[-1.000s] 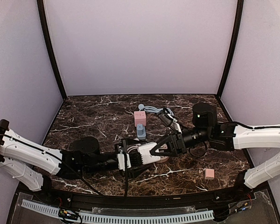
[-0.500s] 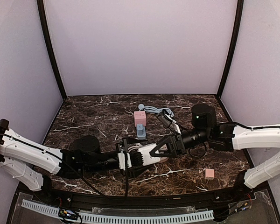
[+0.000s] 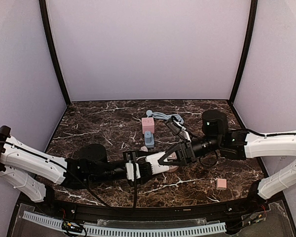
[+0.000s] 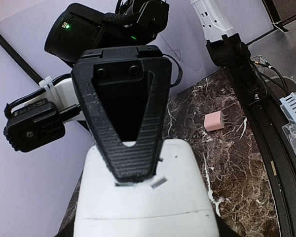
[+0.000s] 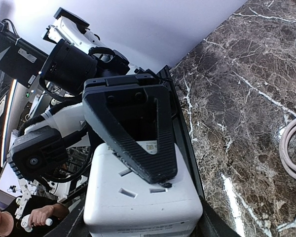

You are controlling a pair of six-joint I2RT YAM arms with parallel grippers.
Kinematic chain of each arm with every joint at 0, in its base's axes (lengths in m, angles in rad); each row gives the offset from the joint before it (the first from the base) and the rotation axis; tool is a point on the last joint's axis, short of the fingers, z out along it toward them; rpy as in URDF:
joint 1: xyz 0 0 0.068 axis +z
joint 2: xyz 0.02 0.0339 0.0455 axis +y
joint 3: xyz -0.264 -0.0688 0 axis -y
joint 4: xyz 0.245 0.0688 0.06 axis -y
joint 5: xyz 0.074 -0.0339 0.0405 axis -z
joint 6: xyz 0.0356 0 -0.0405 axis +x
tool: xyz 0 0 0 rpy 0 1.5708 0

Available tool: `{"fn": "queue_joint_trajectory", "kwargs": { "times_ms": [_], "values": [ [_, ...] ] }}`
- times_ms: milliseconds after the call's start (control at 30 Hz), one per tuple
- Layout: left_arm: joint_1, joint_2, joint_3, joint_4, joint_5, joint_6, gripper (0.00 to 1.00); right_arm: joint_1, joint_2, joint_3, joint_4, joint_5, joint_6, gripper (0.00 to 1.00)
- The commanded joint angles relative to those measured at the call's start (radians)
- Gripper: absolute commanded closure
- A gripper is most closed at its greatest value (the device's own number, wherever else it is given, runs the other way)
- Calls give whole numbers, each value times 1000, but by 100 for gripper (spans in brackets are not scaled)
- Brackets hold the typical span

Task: Insert the plug

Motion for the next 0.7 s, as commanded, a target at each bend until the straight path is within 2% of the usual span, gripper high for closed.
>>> {"fn": "queue_joint_trajectory", "kwargs": {
  "times_ms": [0,33,67,133,200,367,433,533,667],
  "values": [
    [-1,-30,27,-15,23,-18,70,-6,22,9,7,10,-1,70],
    [-1,-33,29,-40,25,-25,73,-9,23,14,-12,26,-6,46],
    [-1,-40,36,-54,25,-30,78,-13,19,21,-34,46,-15,32],
    [-1,-48,47,-98,22,-47,80,-26,4,34,-84,89,-39,15],
    [-1,-53,66,-186,15,-75,81,-46,-23,65,-180,130,-84,3],
    [-1,-51,174,-430,-15,-171,89,-88,-113,157,-425,282,-198,1],
    [0,-49,202,-495,-16,-194,90,-91,-144,182,-489,407,-220,1],
    [0,-31,251,-617,-20,-227,91,-91,-175,204,-567,610,-240,1],
    [1,23,355,-776,-36,-260,93,-92,-196,196,-603,800,-243,1]
  ]
}}
